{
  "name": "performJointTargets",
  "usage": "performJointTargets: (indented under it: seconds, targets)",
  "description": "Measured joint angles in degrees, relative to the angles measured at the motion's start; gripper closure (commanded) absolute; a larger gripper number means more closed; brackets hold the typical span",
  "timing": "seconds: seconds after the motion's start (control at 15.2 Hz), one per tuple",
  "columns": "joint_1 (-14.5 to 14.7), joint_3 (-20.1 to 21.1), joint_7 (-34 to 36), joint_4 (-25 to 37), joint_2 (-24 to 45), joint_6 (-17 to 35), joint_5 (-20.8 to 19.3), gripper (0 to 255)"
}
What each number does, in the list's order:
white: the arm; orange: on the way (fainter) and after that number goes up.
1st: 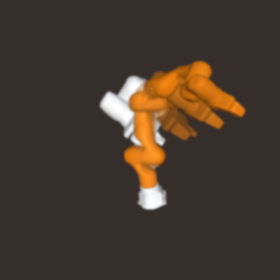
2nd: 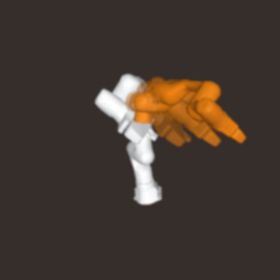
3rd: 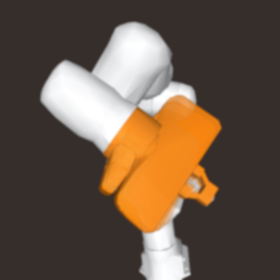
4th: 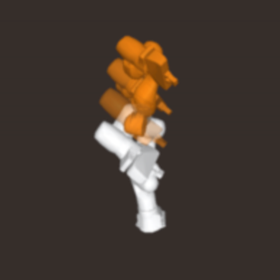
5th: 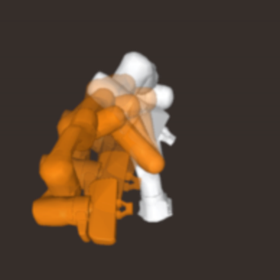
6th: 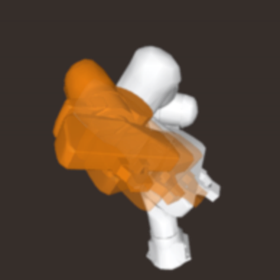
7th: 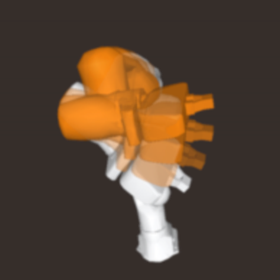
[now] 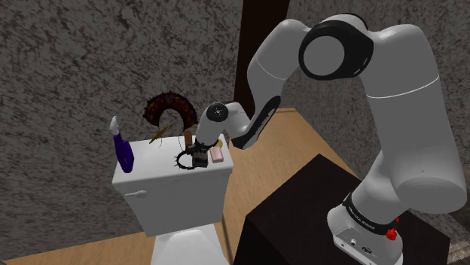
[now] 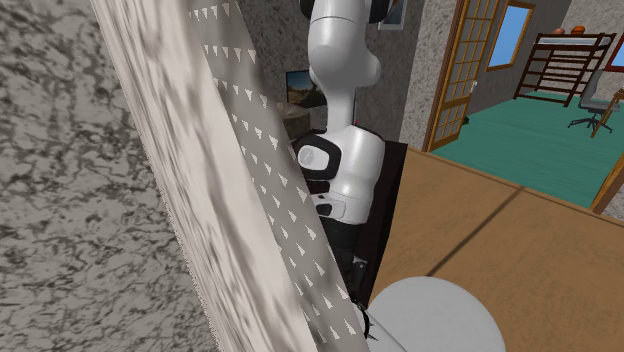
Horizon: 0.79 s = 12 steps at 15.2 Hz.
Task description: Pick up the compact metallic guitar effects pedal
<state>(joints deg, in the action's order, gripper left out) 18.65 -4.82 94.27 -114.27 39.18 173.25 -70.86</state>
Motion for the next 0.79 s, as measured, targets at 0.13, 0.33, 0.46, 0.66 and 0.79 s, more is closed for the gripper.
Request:
performJointTargets:
  seconds: [0.13, 0.33, 0.46, 0.66, 0.79]
  targets:
    - [0.0, 0.0, 0.0, 0.0, 0.0, 0.0, 0.0, 255]
    - [-0.8, 1.1, -1.7, -1.3, -1.7, -0.8, 1.4, 255]
    - [-1.8, 2.2, -3.6, -2.3, -3.3, -1.5, 2.7, 255]
    - [-3.4, 4.1, -6.7, -3.4, -5.3, -2.8, 5.2, 255]
    - [-4.4, 5.4, -8.7, -4.3, -6.9, -3.6, 6.8, 255]
